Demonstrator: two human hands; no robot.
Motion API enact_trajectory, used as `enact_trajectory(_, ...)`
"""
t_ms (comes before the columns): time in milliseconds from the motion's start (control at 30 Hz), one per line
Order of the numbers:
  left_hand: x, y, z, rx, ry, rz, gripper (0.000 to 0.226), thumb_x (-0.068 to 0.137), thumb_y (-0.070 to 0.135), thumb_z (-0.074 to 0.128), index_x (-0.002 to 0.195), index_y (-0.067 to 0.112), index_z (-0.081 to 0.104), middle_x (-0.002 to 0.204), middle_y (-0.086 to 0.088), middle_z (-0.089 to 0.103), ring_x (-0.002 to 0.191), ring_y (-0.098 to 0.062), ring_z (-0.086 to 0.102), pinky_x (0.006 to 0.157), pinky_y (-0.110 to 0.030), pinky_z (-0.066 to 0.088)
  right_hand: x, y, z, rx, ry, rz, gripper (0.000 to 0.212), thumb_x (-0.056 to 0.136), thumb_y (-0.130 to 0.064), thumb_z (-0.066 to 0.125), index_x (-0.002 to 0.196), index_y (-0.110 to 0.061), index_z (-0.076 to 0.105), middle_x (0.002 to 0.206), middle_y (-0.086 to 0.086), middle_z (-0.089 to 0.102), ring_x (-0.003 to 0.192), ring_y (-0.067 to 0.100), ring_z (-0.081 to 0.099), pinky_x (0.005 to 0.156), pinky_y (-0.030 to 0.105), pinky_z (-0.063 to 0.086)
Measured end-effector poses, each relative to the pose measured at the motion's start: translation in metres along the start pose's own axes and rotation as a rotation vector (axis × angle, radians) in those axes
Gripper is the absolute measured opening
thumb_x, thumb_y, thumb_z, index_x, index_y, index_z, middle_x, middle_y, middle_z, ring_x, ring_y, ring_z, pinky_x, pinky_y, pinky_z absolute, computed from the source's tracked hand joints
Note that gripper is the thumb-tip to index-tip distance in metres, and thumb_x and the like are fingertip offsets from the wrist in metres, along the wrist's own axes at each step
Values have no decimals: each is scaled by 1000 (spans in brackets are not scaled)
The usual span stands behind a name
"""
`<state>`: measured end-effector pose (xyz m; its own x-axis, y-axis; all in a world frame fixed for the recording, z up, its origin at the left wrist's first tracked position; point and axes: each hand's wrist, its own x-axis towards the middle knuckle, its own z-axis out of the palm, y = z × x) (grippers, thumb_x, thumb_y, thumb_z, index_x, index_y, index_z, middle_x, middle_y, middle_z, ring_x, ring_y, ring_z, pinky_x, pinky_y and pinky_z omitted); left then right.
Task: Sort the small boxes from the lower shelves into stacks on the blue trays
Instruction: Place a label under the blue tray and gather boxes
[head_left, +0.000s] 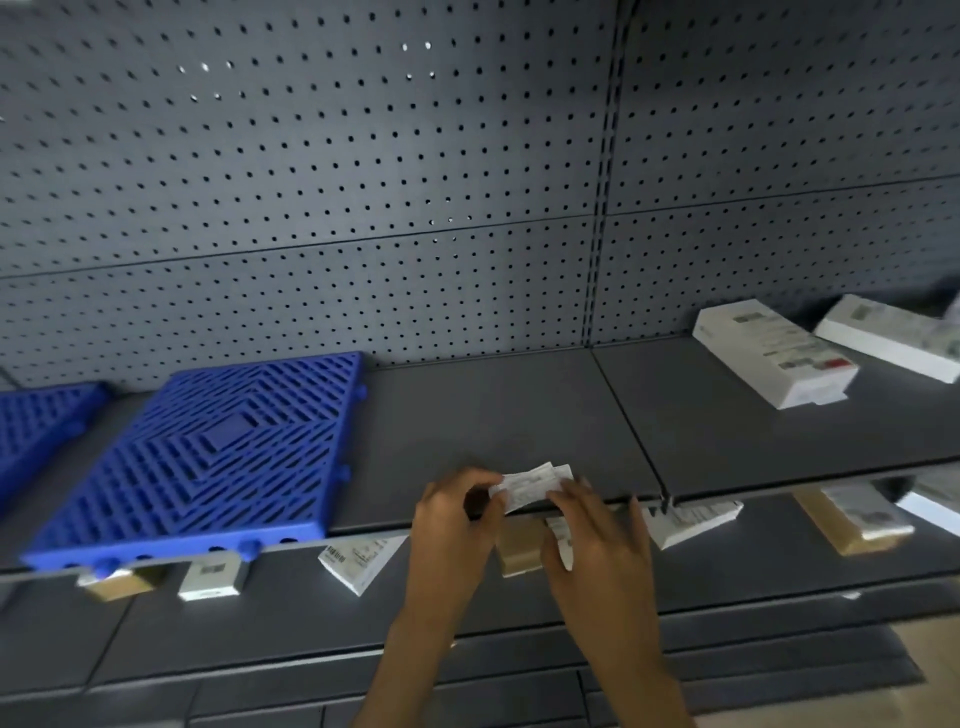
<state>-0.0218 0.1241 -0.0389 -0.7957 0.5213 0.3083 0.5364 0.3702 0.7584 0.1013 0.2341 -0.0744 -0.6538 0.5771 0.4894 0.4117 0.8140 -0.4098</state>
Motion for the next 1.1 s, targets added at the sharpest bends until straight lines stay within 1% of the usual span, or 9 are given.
enact_trajectory(133,-3,7,4,-82,39,-70,19,87,8,77,91,26,75,87,19,74,83,0,70,76,-18,55,1,-1,-2,-3,-14,17,47,81,-22,79,127,-21,68,142,-5,60,135,14,54,119,59,31)
enact_trajectory(267,-4,17,8,-83,77,-86,23,88,4,74,82,27,74,78,21,73,75,4,70,69,-7,48,2,-3,-4,-29,-19,28,47,77,-20,82,123,-22,71,139,-5,63,132,13,57,117,58,34)
enact_trajectory(500,-13,21,-10,-161,193,-94,25,84,1,78,85,26,78,81,25,74,76,5,70,72,-6,49,4,-4,-2,-4,-22,16,47,75,-18,85,120,-25,72,137,-5,64,129,14,59,114,59,36)
enact_trajectory(633,-24,8,-37,-113,284,-60,21,82,4,81,88,25,79,84,22,74,77,2,71,73,-10,50,4,3,-3,115,-75,37,45,83,-17,79,125,-29,66,144,-10,58,140,11,48,120,59,25)
enact_trajectory(700,-32,1,-56,-107,313,-58,20,82,7,82,90,25,80,86,22,75,78,1,71,75,-14,53,5,-1,-6,217,-60,51,42,87,-12,75,125,-27,65,145,-10,57,144,12,44,120,58,26)
enact_trajectory(800,-42,-11,-86,-153,315,-101,24,83,8,82,90,31,79,87,27,74,78,0,72,74,-21,57,4,-25,-12,384,35,58,32,92,-9,69,120,-23,68,136,-8,64,134,13,54,112,48,43)
enact_trajectory(867,-48,-21,-108,-190,297,-117,21,84,11,82,90,31,80,86,26,74,78,-3,73,73,-24,58,1,-54,-15,512,42,98,27,94,-12,67,115,-29,71,123,-16,69,118,7,63,102,30,50)
enact_trajectory(933,-54,-33,-132,-261,297,-147,16,83,12,82,90,27,81,85,20,76,77,-6,74,75,-26,59,-4,-90,-12,629,-22,109,24,95,-16,67,110,-33,72,115,-23,71,110,1,66,93,16,49)
enact_trajectory(1100,-77,-76,-203,-464,312,-217,14,84,7,81,90,19,81,86,6,79,81,-14,76,80,-32,60,-24,-189,15,867,-257,127,25,93,-12,70,101,-35,73,105,-16,75,101,5,70,88,21,54)
